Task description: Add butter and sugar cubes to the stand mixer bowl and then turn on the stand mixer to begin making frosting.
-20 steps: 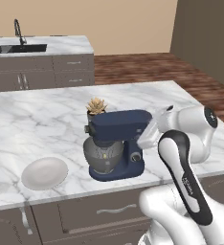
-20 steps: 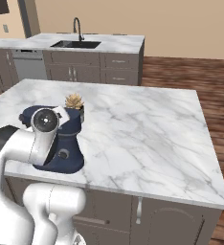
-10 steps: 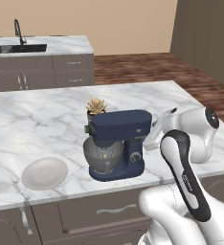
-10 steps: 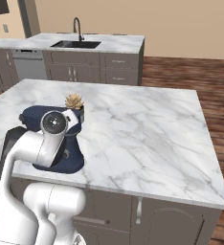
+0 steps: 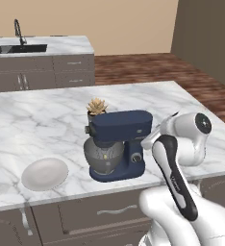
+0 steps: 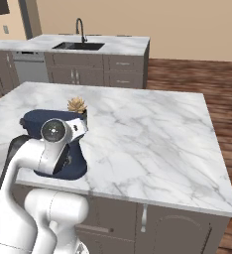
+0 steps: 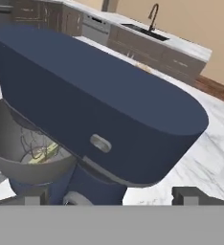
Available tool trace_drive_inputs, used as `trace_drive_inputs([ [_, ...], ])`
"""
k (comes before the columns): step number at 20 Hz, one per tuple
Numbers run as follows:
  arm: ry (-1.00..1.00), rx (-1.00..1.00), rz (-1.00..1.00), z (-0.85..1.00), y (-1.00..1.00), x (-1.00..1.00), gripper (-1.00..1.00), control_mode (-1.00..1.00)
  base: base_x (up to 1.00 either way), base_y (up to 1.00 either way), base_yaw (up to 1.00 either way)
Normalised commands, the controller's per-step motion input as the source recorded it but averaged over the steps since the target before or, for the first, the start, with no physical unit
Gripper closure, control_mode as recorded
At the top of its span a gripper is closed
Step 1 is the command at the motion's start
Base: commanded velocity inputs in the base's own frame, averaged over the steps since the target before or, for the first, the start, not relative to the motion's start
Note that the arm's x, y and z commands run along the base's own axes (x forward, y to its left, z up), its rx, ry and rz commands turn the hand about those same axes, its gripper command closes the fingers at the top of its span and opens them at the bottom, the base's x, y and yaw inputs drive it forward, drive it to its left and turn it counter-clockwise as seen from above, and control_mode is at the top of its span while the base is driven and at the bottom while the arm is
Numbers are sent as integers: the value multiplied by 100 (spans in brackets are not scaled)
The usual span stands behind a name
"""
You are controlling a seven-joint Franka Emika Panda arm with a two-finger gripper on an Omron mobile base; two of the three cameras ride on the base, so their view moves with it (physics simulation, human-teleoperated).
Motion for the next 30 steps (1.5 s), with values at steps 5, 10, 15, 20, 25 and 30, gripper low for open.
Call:
trace_drive_inputs([
  [5,-15,7,-18,-59,-4,26,-100,-100,0,0,0],
  [10,-14,2,-22,-52,0,40,-100,-100,0,0,0],
  [15,-10,0,-12,-54,0,5,-100,-100,0,0,0],
  [20,-6,0,0,-38,0,-5,-100,-100,0,0,0],
  [25,-22,1,0,-26,-46,0,-100,-100,0,0,0],
  [30,-28,6,0,-37,-92,0,-100,-100,0,0,0],
])
